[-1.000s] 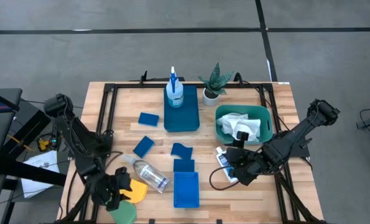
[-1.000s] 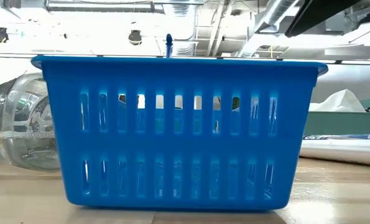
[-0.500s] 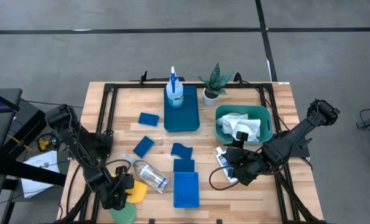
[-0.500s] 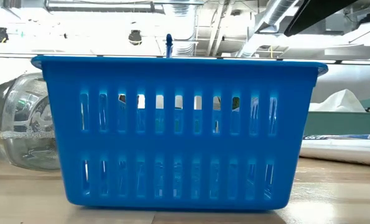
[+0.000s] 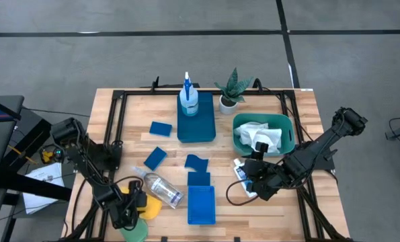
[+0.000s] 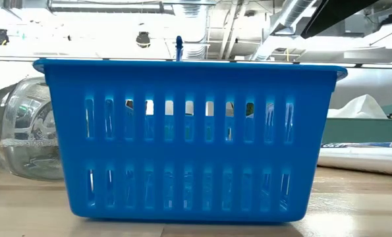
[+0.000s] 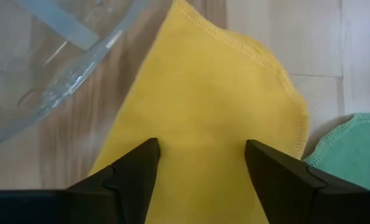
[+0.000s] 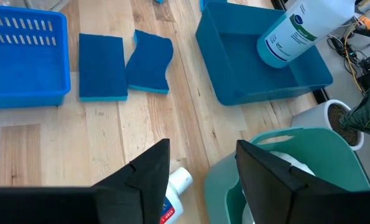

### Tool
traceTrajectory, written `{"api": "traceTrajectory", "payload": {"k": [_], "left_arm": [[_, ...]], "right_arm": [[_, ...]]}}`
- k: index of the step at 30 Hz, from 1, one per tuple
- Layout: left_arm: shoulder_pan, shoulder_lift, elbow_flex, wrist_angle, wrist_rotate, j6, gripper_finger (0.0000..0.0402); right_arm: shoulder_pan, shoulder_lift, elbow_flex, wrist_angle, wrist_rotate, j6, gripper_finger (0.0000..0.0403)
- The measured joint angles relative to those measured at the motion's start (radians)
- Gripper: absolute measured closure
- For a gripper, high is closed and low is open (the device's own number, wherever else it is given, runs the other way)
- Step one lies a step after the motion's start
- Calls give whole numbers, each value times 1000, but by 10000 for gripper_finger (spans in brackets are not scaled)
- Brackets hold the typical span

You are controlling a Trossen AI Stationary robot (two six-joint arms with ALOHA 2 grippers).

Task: Pick & Place Kitchen Items
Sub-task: Put the yellow microfiber towel into the green bin

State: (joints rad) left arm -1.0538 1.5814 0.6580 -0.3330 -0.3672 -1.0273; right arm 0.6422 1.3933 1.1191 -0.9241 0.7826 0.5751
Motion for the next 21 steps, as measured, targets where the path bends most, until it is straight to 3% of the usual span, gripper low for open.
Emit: {"api": "traceTrajectory", "payload": {"k": [21], "left_arm": [[0,2,-2,2,11,2,289]], "right_arm": [[0,0,0,3,-1,0,228]]}}
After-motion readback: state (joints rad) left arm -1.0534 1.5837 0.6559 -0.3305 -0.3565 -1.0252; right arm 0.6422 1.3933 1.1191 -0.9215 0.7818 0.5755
